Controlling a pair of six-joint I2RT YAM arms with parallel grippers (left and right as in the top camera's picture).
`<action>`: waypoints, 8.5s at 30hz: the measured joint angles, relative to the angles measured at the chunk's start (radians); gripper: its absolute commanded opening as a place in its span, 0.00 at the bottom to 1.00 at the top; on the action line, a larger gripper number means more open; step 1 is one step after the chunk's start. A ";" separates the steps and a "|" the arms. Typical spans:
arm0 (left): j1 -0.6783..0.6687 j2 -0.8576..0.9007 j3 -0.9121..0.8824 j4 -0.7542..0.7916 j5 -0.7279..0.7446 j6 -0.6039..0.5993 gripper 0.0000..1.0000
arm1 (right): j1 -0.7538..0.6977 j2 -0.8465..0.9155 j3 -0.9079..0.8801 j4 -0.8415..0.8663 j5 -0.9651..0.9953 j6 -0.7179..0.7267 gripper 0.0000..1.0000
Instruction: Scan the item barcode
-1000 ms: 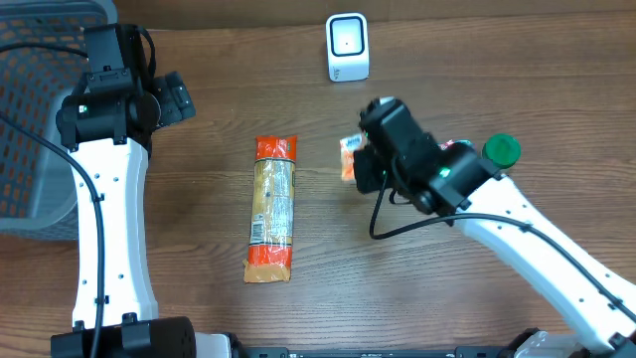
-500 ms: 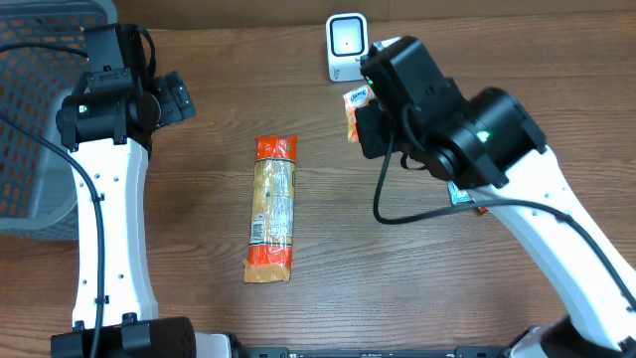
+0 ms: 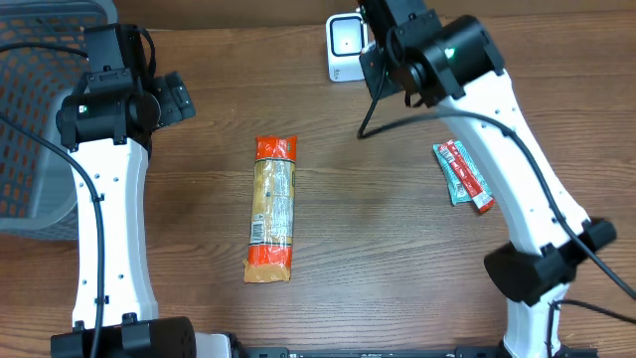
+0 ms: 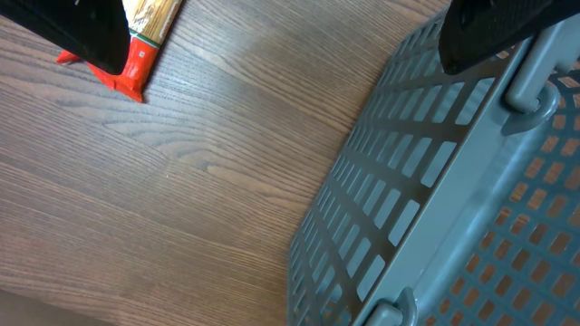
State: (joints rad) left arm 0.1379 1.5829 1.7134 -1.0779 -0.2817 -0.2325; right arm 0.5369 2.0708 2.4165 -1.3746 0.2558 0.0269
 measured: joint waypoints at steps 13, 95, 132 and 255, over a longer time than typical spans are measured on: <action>0.000 0.000 0.000 0.000 0.000 0.000 1.00 | 0.035 0.265 0.001 0.398 0.252 -0.411 0.03; 0.000 0.000 0.000 0.000 0.000 0.000 1.00 | 0.018 0.067 -0.031 -0.098 0.449 -0.008 0.04; 0.000 0.000 0.000 0.001 0.000 0.000 1.00 | -0.186 -0.373 -1.029 0.129 0.037 0.336 0.19; 0.000 0.000 0.000 0.000 0.000 0.000 1.00 | 0.341 -0.206 -1.185 1.313 -0.231 0.729 0.99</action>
State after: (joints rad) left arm 0.1379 1.5829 1.7138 -1.0779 -0.2817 -0.2325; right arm 0.8783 1.8648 1.2312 -0.0620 0.0246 0.7559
